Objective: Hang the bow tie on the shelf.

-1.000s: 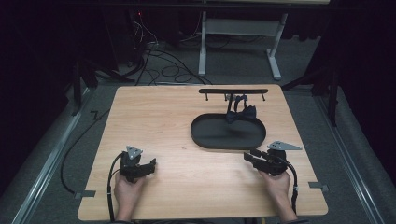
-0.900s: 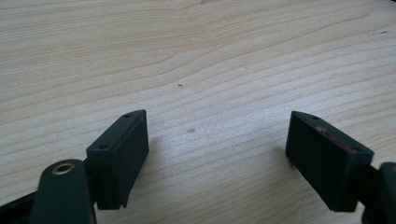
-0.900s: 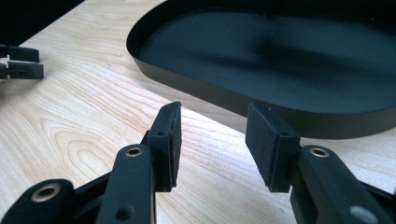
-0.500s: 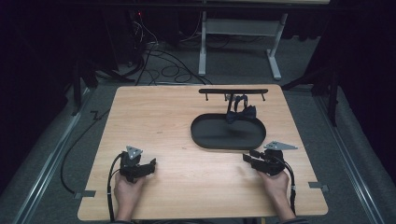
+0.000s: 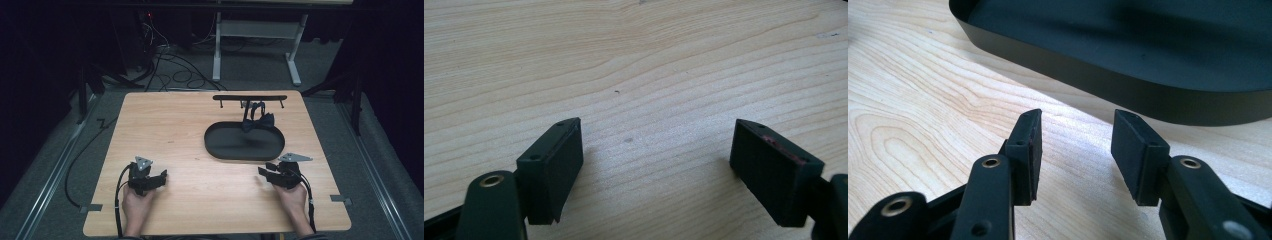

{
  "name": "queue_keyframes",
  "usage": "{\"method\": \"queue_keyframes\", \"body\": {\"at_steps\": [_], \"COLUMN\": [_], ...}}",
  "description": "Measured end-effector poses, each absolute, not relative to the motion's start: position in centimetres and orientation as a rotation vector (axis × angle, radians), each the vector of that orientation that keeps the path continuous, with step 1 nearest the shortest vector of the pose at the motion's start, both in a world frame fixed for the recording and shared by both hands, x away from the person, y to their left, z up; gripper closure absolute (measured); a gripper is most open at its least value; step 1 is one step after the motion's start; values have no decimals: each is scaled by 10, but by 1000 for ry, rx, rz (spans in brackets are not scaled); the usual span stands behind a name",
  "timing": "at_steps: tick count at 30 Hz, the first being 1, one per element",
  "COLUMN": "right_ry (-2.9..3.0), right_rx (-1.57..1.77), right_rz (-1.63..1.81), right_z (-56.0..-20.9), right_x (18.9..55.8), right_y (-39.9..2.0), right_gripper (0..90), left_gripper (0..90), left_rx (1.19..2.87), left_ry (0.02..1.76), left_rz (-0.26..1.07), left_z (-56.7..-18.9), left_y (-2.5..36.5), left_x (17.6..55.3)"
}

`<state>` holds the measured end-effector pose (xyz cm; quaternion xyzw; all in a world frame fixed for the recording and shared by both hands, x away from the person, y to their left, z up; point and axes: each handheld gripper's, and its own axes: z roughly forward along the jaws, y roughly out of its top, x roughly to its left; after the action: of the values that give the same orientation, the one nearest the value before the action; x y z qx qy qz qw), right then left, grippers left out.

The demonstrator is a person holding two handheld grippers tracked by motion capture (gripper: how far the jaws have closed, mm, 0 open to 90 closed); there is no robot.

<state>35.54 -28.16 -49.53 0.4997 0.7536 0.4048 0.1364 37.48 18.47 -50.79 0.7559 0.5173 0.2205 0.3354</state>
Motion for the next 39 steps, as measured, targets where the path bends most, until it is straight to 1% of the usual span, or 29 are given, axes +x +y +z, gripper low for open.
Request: {"method": "queue_keyframes", "body": {"at_steps": [21,25,30,39], "right_ry": [2207,2198,2201,2197], "right_rx": [1361,1332,1295,1302], "right_rz": [1016,999,948,947], "right_z": [-500,-502,-502,-502], "right_x": [352,349,348,348], "right_y": [-264,-262,-256,-257], "right_gripper": [560,528,446,439], "left_gripper": [216,216,215,216], "left_rx": [1972,1972,1974,1974], "left_ry": [1349,1349,1348,1348], "left_rz": [574,576,573,573], "left_z": [-508,-508,-508,-508], "left_y": [185,185,185,185], "left_x": [375,375,374,374]}}
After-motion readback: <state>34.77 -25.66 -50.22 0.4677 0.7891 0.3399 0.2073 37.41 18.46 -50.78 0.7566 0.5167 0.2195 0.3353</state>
